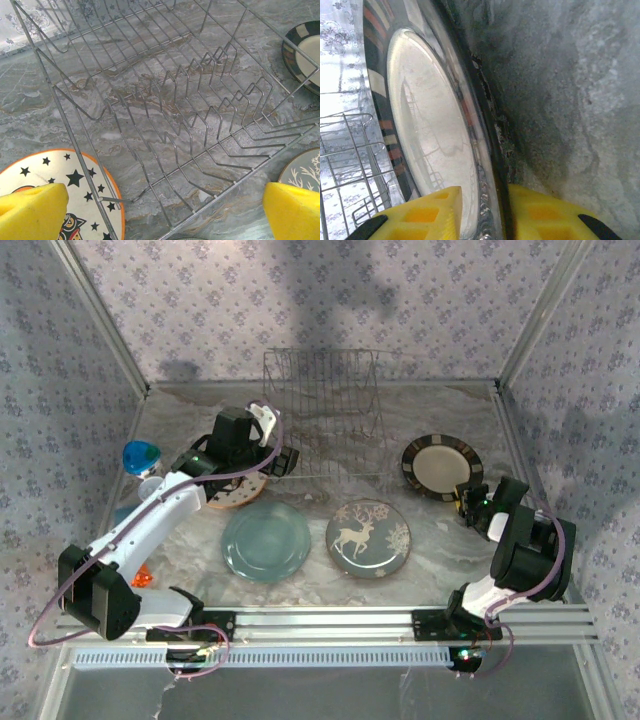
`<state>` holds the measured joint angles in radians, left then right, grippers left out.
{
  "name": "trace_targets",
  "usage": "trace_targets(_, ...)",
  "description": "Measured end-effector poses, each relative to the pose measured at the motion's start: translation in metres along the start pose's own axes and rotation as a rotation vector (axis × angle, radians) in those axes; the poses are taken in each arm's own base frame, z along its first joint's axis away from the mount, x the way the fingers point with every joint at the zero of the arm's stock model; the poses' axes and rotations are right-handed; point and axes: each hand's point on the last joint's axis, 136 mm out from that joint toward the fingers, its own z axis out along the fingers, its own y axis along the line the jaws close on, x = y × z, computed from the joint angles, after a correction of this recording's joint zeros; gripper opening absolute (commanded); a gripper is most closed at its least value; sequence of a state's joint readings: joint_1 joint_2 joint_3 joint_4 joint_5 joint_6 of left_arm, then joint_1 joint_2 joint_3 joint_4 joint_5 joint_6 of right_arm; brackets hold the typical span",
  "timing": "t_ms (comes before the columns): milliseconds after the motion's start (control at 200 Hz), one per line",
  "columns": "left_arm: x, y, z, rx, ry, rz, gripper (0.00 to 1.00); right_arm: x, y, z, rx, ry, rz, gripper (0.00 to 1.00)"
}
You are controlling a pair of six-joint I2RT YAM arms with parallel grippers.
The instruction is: Load the plates into the dish rack
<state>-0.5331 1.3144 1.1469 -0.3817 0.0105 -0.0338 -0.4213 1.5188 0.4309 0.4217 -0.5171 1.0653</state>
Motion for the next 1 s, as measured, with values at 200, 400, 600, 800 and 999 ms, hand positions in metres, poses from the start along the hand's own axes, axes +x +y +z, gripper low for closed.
trace_targets(200, 0.002, 0.0, 0.003, 0.0, 0.01, 0.0, 0.99, -0.002, 0.012, 0.0, -0.048, 0.005, -0.023, 0.0)
trace_targets(400, 0.003, 0.0, 0.004, 0.0, 0.011, -0.001, 0.99, -0.003, 0.019, -0.002, -0.061, 0.007, -0.029, 0.0)
trace_targets(600, 0.003, 0.0, 0.004, 0.0, 0.011, 0.0, 0.99, -0.003, 0.027, -0.013, -0.052, -0.005, -0.042, 0.0)
trace_targets(800, 0.003, 0.0, 0.004, 0.0, 0.011, -0.001, 0.99, -0.002, 0.032, -0.027, -0.024, -0.022, -0.063, 0.0)
trace_targets(999, 0.003, 0.0, 0.004, 0.0, 0.011, -0.001, 0.99, -0.003, 0.041, -0.035, -0.021, -0.024, -0.081, 0.0)
